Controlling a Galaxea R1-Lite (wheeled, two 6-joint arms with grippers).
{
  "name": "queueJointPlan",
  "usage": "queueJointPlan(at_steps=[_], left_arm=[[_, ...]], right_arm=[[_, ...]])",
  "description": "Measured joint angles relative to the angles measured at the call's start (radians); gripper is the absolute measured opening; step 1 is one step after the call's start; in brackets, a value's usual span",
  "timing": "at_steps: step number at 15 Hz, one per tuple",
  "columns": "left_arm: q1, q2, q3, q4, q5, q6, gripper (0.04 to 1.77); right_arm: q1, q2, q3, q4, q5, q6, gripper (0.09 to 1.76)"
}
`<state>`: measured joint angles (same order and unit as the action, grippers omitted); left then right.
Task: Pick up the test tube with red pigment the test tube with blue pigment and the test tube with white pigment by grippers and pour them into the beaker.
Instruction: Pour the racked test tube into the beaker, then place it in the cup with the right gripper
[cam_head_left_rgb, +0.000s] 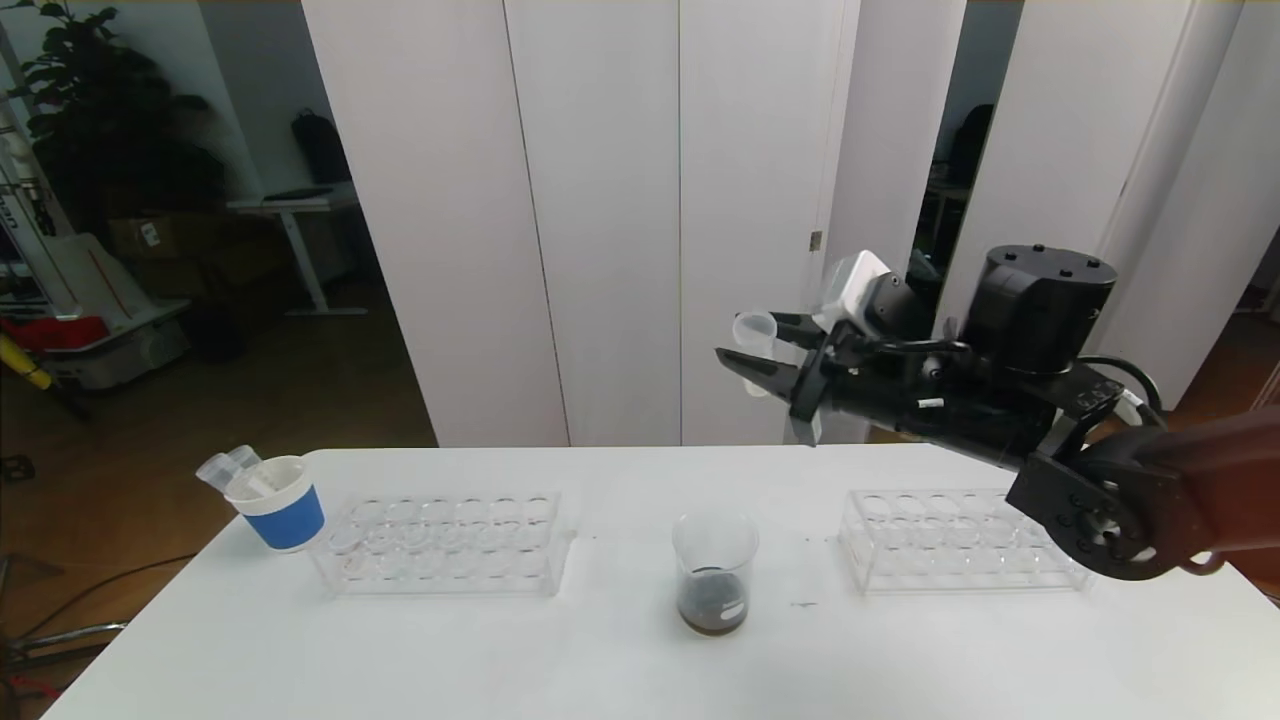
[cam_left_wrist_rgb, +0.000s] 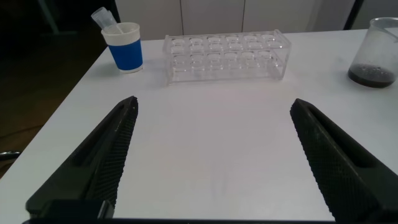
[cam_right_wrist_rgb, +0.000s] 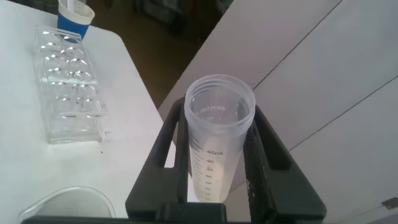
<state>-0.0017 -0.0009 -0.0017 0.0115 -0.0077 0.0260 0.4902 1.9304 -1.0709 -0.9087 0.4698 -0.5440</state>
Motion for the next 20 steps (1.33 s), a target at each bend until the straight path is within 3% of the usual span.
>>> queueJointPlan(at_steps=[6, 14, 20], left_arm=[[0.000, 0.000, 0.000, 0.000, 0.000, 0.000, 1.75], [0.000, 0.000, 0.000, 0.000, 0.000, 0.000, 1.75], [0.000, 0.000, 0.000, 0.000, 0.000, 0.000, 1.75]], right_arm=[[-0.007, 0.000, 0.162, -0.117, 0.186, -0.250, 0.59], [-0.041, 0.074, 0.048, -0.045, 0.196, -0.514, 0.59], [-0.033, 0.119, -0.033, -0.052, 0.180, -0.613, 0.59]])
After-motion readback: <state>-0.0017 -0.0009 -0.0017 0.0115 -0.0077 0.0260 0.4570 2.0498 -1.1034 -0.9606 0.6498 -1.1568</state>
